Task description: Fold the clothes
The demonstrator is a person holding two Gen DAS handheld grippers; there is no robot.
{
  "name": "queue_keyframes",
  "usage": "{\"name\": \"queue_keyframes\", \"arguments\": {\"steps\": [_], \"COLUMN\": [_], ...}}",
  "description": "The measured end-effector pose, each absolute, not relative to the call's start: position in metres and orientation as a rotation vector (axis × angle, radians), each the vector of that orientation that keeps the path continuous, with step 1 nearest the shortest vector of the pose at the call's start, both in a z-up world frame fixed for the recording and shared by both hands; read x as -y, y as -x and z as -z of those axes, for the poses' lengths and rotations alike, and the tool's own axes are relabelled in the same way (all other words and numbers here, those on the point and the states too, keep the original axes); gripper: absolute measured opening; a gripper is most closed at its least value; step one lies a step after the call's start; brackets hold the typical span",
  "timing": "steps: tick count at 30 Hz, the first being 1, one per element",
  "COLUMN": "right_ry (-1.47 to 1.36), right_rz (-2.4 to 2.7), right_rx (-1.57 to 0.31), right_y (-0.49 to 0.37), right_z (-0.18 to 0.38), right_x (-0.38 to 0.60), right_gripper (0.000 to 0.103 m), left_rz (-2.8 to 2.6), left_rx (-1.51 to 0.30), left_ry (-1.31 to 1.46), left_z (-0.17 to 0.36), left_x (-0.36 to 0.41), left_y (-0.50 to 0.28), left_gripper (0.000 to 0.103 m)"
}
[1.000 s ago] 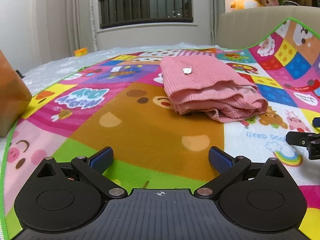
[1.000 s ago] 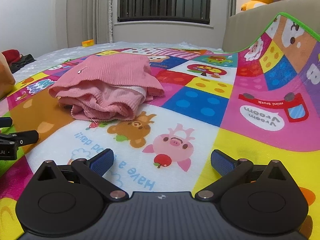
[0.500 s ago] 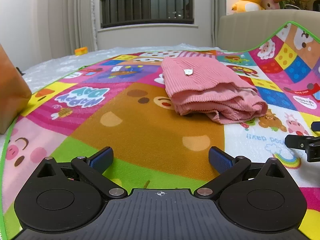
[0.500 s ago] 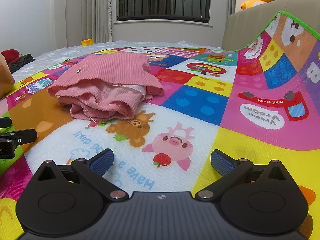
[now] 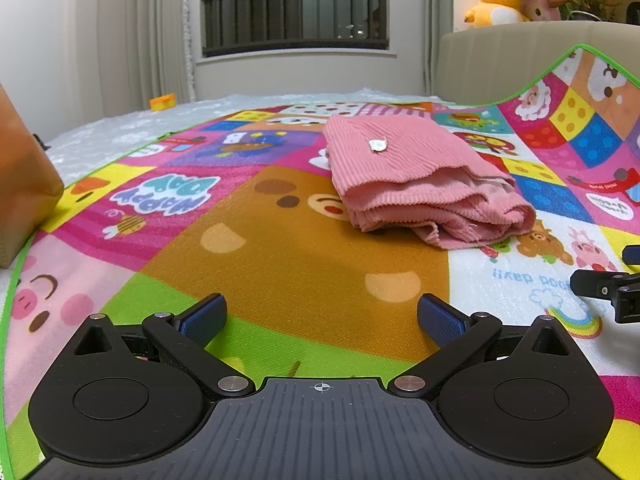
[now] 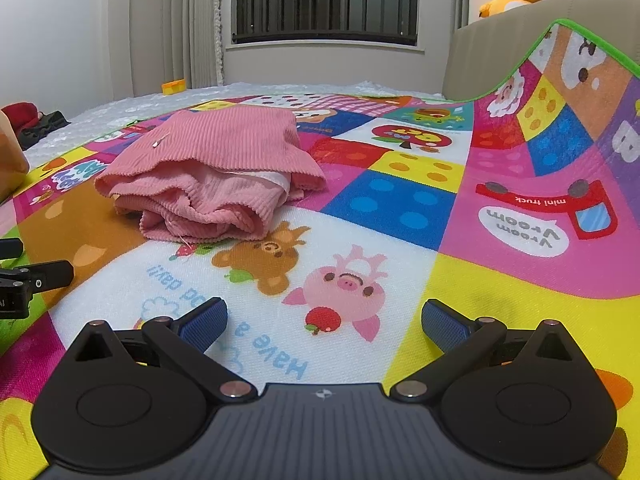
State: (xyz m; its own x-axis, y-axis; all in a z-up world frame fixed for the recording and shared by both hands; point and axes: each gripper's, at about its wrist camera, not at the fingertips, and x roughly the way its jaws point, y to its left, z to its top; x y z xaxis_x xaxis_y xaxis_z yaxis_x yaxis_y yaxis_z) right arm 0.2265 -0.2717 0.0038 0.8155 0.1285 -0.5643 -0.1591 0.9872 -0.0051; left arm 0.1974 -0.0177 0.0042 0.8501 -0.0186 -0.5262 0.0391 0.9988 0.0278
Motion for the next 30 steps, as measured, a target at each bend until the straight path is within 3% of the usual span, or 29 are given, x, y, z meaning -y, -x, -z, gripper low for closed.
{"name": "queue_keyframes", "arguments": {"steps": [30], "right_ry": [0.036], "right_rz": [-0.151], "right_rx": [-0.593], "right_y": [-0.2264], "right_z": [-0.0033], "right_x": [0.2754], "right_gripper": [0.103], "left_rz": [0.041], "left_rx": [-0.523], "left_ry": [-0.034], "left_z": [-0.0054], "left_x": [0.0159], "left_y": [-0.193], "left_gripper": [0.103]}}
